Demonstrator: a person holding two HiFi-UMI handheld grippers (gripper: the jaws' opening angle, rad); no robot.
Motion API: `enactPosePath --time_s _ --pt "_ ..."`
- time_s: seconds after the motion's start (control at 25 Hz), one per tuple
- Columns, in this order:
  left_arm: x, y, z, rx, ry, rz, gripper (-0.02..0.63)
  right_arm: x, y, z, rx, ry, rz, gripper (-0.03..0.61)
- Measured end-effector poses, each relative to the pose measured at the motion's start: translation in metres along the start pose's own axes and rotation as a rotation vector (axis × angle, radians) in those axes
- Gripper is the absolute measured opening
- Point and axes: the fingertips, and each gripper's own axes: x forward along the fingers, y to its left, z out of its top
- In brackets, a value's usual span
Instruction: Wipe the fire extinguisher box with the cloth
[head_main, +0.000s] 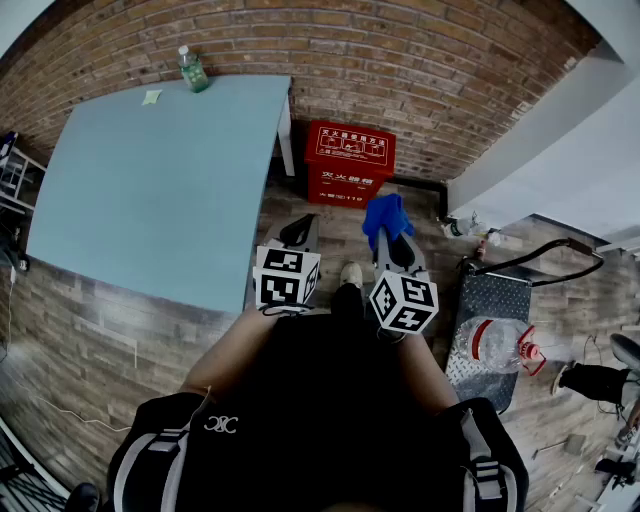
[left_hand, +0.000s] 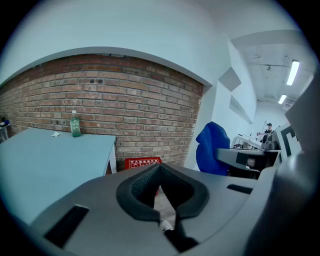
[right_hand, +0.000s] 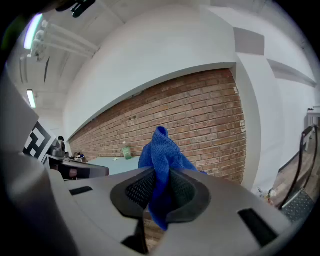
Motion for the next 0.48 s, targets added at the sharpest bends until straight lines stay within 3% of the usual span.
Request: enactPosePath --time_s 0.24,0.48 --pt "0.063 0.037 0.036 -0.028 0.006 0.057 0.009 0.069 -0.038 0.042 -0.013 -0.026 0.023 0.06" --pt "0.121 0.036 0.042 -0.05 0.049 0.073 0.009 0.126 -0.082 0.028 -0.03 0.101 0.049 0.06"
